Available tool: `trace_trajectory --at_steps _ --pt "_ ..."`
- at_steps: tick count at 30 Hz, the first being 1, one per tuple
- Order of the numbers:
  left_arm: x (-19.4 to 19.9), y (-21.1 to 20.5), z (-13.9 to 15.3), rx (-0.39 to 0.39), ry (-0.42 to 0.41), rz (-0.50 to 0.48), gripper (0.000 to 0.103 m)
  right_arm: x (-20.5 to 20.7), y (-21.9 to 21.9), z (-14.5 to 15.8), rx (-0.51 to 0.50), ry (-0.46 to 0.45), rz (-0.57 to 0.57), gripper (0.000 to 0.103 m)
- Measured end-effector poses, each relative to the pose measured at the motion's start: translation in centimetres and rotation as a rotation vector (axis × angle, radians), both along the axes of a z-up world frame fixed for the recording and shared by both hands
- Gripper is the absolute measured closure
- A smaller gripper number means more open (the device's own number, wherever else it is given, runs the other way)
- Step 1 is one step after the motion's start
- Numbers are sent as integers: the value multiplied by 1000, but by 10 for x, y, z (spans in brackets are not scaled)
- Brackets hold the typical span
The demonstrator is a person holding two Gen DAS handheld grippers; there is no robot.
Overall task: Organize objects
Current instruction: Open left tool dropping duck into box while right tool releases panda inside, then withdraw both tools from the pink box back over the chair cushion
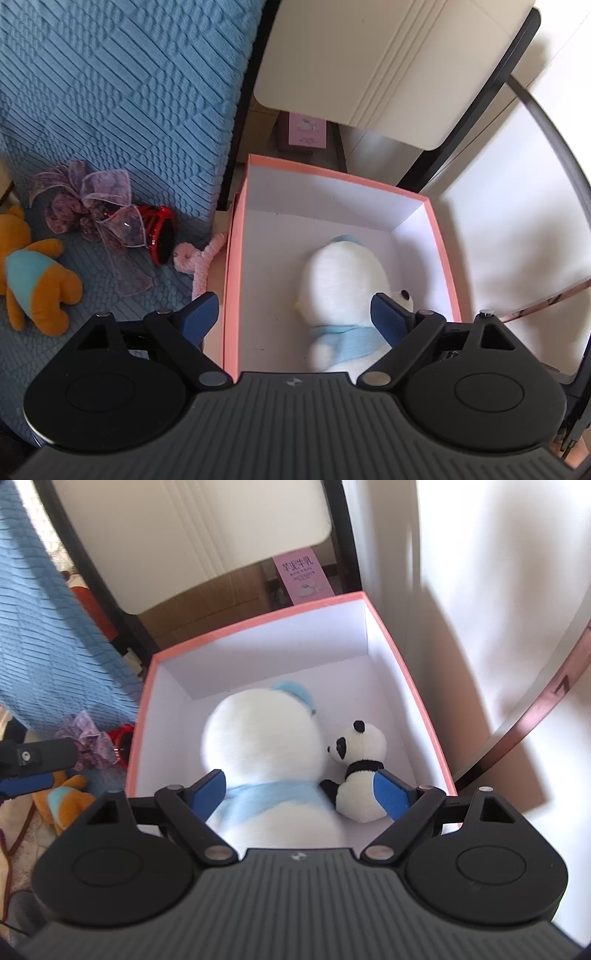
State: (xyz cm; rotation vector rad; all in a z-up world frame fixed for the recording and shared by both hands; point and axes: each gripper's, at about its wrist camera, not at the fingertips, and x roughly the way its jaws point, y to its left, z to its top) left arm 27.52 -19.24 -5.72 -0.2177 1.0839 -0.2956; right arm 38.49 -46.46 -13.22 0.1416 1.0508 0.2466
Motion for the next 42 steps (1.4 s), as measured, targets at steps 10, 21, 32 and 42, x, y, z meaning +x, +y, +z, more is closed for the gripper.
trace_trajectory --at_steps 10,21,32,42 --pt "-34 35 37 -39 -69 8 11 -37 22 42 15 -58 5 14" --pt "-78 78 69 -70 -130 18 11 -93 45 81 32 -114 22 14" --pt "-118 125 92 -82 -182 27 11 -136 70 105 28 -160 46 14" --pt "-146 179 92 -89 -202 50 11 -185 101 102 26 -155 68 14"
